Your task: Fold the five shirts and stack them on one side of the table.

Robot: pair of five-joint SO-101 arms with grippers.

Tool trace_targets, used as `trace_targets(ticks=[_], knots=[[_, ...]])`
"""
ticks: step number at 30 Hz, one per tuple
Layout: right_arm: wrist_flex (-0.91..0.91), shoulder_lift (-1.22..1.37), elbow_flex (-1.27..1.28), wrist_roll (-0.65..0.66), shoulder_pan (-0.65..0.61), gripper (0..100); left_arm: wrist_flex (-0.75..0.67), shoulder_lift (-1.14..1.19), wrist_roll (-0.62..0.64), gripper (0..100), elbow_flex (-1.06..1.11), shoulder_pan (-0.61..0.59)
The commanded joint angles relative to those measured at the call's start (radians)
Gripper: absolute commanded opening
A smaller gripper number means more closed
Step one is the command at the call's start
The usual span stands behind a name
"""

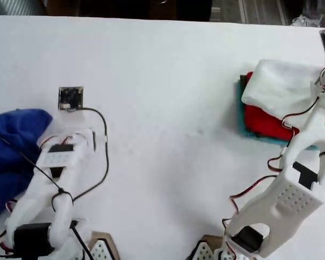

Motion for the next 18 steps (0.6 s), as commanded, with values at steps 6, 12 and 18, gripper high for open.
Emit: trace_targets(ticks=[6, 12, 18], knots=[[0.343, -0.068, -0.281, -0.253, -0.042, 17.7, -0.018, -0.038, -0.002, 3, -0.005, -0.003], [0.634, -0.102, -0.324, -0.299, -0.245, 8.1, -0.018, -0.038, -0.002, 3, -0.005, -0.003], [0.733, -0.107, -0.285, -0.307, -0.384, 10.4, -0.018, -0.038, -0.002, 3, -0.005, -0.003]])
